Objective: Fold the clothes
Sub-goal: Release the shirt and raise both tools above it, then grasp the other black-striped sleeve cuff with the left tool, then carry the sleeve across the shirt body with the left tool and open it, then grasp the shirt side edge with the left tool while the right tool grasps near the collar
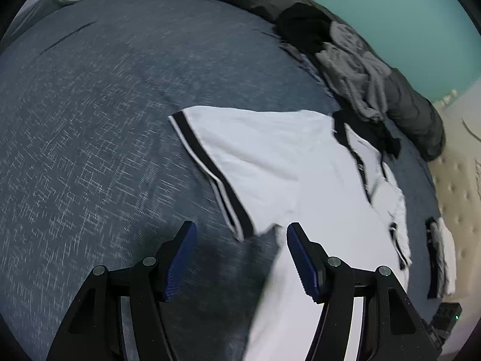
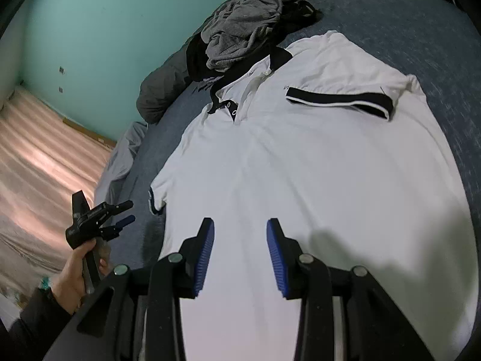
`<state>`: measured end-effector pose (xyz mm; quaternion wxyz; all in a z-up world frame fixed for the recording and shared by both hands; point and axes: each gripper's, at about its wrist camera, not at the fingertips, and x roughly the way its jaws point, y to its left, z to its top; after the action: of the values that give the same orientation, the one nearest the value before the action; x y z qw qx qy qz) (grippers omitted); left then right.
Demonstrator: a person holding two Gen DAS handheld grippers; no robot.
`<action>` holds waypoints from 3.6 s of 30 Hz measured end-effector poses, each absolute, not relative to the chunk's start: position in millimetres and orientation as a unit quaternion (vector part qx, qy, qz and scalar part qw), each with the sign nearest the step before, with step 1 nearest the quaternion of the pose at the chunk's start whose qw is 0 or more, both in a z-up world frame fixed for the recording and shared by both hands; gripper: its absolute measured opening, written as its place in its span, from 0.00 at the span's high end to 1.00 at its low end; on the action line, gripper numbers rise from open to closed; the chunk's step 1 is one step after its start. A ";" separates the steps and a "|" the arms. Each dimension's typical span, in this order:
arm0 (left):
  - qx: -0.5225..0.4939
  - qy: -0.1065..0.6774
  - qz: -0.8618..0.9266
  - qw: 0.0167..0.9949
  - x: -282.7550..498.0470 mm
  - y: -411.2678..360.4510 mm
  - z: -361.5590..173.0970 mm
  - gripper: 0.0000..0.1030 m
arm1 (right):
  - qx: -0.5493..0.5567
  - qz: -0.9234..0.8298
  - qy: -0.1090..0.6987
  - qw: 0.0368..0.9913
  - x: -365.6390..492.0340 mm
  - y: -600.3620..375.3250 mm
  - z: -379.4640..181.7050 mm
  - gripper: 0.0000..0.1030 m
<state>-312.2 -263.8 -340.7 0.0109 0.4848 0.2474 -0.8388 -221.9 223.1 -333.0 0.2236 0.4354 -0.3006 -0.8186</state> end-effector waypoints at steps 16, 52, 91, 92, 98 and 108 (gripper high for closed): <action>0.456 0.296 -0.837 0.062 -351.8 -302.3 -377.7 0.36 | 0.412 -0.819 -0.327 0.229 -246.5 239.2 -337.5 0.65; 0.432 0.134 -0.892 0.020 -385.0 -212.3 -302.5 0.96 | 0.404 -0.810 -0.360 0.225 -258.6 260.2 -345.6 0.65; 0.446 0.174 -0.878 -0.026 -306.9 -188.9 -354.5 0.68 | 0.415 -0.817 -0.324 0.235 -250.7 238.0 -340.2 0.65; 0.439 0.186 -0.878 -0.029 -305.6 -191.5 -356.4 0.68 | 0.416 -0.819 -0.319 0.233 -249.3 236.3 -340.1 0.65; 0.406 0.263 -0.874 -0.055 -300.4 -203.4 -376.0 0.68 | 0.423 -0.832 -0.285 0.220 -244.9 220.7 -342.4 0.65; 0.402 0.260 -0.875 -0.072 -301.4 -208.1 -375.6 0.68 | 0.462 -0.826 -0.223 0.234 -254.4 172.6 -334.5 0.65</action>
<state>-301.4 -208.1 -375.6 -0.0717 0.4020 0.2603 -0.8749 -254.4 172.6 -334.5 0.2341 0.4620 -0.2226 -0.8259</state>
